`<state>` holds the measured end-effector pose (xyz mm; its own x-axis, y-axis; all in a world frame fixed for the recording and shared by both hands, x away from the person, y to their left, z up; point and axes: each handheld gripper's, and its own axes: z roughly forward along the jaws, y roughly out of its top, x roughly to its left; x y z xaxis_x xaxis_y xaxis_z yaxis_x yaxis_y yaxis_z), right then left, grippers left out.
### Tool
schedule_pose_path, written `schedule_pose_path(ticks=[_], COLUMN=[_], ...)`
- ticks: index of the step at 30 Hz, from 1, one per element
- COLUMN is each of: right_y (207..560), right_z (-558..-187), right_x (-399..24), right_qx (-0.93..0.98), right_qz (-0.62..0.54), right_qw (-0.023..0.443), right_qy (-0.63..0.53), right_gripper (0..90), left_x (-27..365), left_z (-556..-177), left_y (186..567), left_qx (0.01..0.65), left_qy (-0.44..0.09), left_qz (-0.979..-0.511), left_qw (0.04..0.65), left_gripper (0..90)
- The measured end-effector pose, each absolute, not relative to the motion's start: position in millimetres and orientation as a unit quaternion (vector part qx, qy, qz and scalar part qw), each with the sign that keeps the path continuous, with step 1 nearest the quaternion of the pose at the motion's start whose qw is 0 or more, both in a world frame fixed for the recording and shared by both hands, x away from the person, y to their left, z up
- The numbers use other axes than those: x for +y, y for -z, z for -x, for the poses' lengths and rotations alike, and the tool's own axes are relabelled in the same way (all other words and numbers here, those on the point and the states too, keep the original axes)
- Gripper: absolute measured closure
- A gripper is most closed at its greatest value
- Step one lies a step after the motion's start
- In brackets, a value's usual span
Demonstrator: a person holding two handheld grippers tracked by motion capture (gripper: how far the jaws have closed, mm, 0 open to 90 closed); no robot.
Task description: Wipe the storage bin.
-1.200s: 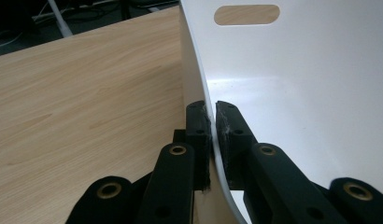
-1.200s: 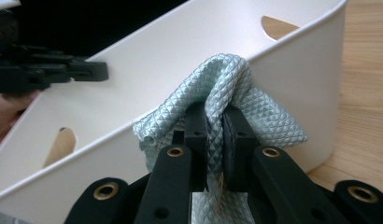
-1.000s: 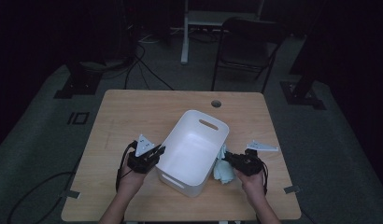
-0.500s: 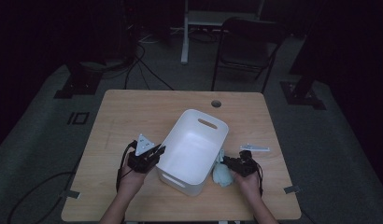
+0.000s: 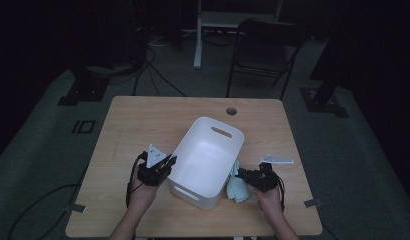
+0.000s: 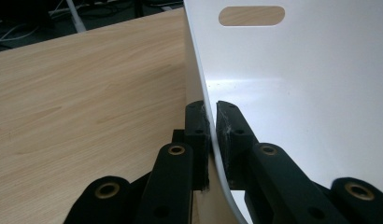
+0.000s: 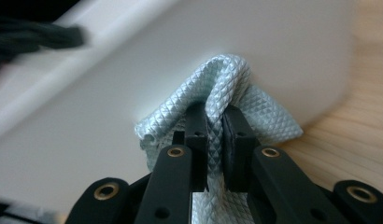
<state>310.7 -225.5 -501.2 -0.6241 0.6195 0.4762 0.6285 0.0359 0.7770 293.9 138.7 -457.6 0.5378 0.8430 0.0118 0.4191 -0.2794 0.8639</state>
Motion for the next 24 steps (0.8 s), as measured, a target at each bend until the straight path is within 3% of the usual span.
schedule_pose_path(ticks=[7, 24], right_y=[480, 521], right_z=[-298, -318], right_x=[-223, -224], right_qx=[-0.71, -0.723], right_qz=[0.404, 0.458], right_qw=[-0.01, -0.022], right_qy=[0.576, 0.517], right_gripper=[82.3, 82.2], left_x=[138, 135], left_z=[-294, -295], left_y=[458, 458], left_qx=[0.407, 0.407], left_qy=[-0.242, -0.245], left_qz=[-0.765, -0.763], left_qw=[0.437, 0.438], left_gripper=[83.7, 83.2])
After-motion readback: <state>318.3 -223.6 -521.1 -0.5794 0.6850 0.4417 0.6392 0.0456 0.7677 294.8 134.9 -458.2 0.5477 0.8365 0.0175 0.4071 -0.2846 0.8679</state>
